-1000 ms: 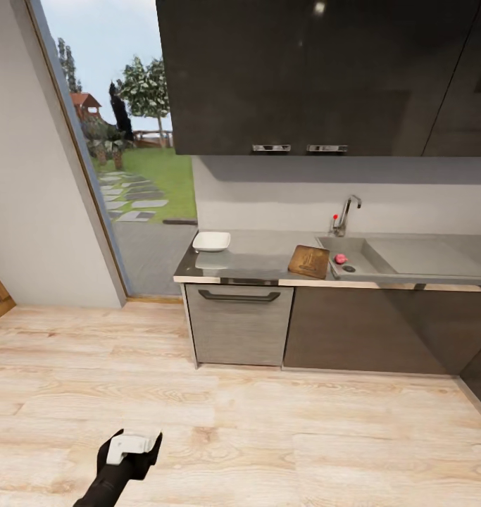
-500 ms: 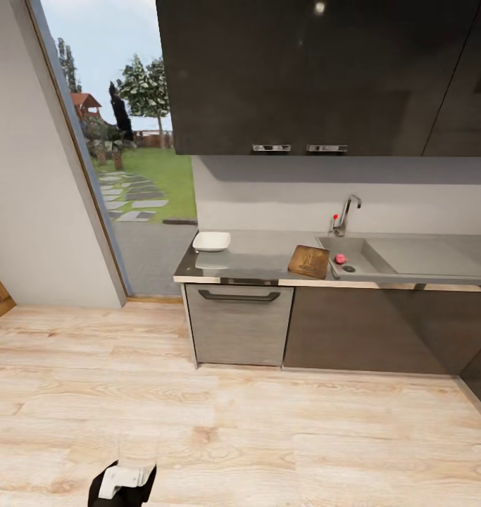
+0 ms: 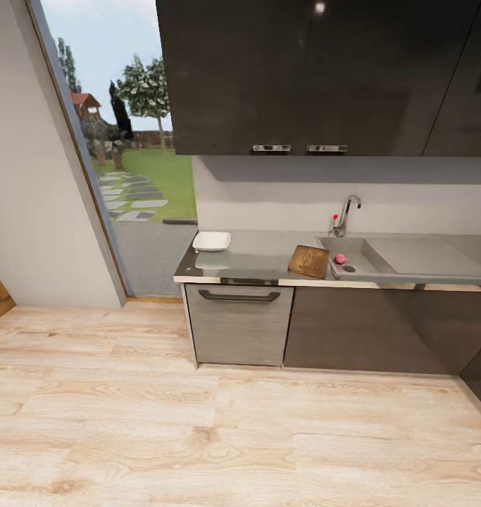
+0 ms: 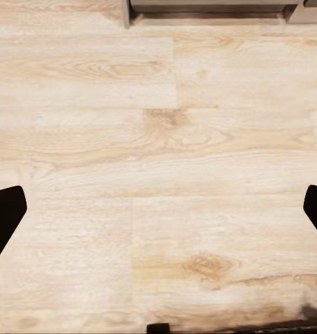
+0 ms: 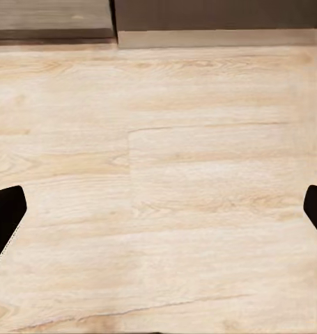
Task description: In the kitchen, take the Vidalia onion out of the sink, dice it on the chopping board with the paring knife, put the diced onion into the bowl on the countertop, then place both the paring knife and the chopping board into the sink.
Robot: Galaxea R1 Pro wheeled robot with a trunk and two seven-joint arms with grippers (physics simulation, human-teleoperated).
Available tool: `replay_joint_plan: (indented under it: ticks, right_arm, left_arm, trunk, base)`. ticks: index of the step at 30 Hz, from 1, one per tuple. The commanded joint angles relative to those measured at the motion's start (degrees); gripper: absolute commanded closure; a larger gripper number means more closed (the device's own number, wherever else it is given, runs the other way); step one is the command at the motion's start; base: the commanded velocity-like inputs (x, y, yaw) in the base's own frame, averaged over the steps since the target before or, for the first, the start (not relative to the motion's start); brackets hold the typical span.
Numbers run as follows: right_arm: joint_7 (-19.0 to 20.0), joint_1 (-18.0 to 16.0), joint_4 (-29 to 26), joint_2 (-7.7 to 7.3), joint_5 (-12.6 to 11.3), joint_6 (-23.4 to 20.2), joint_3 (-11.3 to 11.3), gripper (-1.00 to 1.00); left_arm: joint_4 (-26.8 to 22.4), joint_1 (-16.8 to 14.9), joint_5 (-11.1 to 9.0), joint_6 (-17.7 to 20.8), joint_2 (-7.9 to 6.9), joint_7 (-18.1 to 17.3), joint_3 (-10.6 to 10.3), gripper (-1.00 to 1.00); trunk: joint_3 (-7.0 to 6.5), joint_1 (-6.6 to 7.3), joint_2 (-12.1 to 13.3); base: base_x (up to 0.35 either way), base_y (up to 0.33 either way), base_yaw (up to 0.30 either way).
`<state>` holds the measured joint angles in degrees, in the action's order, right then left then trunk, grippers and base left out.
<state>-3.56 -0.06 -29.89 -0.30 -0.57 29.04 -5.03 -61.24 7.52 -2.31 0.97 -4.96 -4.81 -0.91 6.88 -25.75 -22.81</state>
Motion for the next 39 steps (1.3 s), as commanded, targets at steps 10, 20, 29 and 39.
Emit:
replay_joint_plan:
  ticks: [10, 20, 29, 39]
  right_arm:
    - [-4.6, 0.0, -19.4, -0.42, 0.0, -13.6, 0.0, -1.0]
    - [-7.2, -0.1, -40.9, -0.78, 0.1, -25.8, -0.9, -1.0]
    - [-12.0, -3.8, -62.1, -1.69, -0.2, -45.8, -2.6, -1.0]
    - [-12.0, -7.0, -63.0, -1.11, -1.3, -49.3, -2.3, -1.0]
  left_arm:
    - [0.6, 0.0, -0.3, -0.1, 0.68, 3.7, 1.9, -1.0]
    - [2.5, 0.0, -0.3, -0.2, 1.67, 5.2, 2.8, -1.0]
    - [5.9, 0.0, -0.3, -3.1, 2.74, 5.2, 2.8, -1.0]
    - [7.9, 0.0, -0.2, -5.6, 2.84, 5.2, 2.8, -1.0]
  trunk:
    - [0.1, -0.03, -0.1]
    - [0.1, -0.03, -0.1]
    - [0.1, -0.03, -0.1]
    - [0.1, -0.03, -0.1]
  base:
    - [0.0, 0.0, 0.0]
    - [0.0, 0.0, 0.0]
    - [0.0, 0.0, 0.0]
    - [0.01, 0.0, 0.0]
